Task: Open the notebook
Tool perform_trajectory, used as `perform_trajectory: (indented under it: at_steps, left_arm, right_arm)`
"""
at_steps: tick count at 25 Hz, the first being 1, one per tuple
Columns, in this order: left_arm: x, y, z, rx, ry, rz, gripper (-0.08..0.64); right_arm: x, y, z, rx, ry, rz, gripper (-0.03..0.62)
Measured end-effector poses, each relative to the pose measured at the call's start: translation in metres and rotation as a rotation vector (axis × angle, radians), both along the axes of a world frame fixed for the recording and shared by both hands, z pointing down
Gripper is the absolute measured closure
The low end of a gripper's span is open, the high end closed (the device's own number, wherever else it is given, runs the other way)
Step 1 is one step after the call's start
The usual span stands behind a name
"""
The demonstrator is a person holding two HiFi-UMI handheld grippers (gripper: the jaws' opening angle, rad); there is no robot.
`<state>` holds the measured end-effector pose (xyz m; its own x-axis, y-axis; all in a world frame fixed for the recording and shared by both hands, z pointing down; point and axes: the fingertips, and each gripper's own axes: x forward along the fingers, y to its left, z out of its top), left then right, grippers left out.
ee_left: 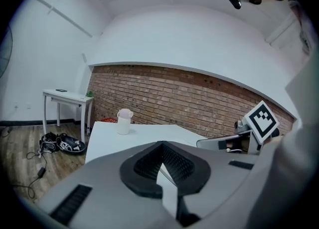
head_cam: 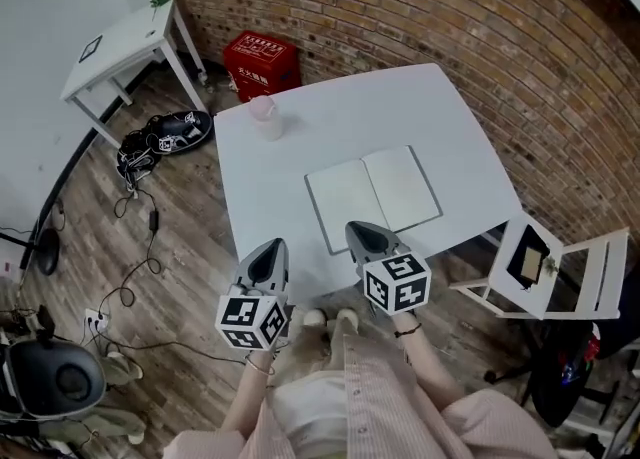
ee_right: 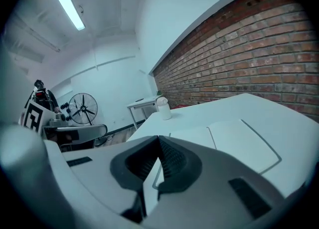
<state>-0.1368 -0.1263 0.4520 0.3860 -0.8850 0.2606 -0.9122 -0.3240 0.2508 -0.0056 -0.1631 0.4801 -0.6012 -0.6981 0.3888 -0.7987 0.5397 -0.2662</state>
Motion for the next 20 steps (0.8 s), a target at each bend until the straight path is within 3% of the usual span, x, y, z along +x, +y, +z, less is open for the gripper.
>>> perform_trajectory:
  at_steps: [13, 20]
  left_arm:
    - [-0.022, -0.026, -0.046, 0.108, -0.033, -0.009, 0.568]
    - [-0.03, -0.036, -0.068, 0.164, -0.061, -0.031, 0.568]
  right_arm:
    - [0.012, -0.024, -0.065, 0.156, -0.133, -0.053, 0.589]
    - [0.025, -0.042, -0.099, 0.264, -0.15, 0.0, 0.589]
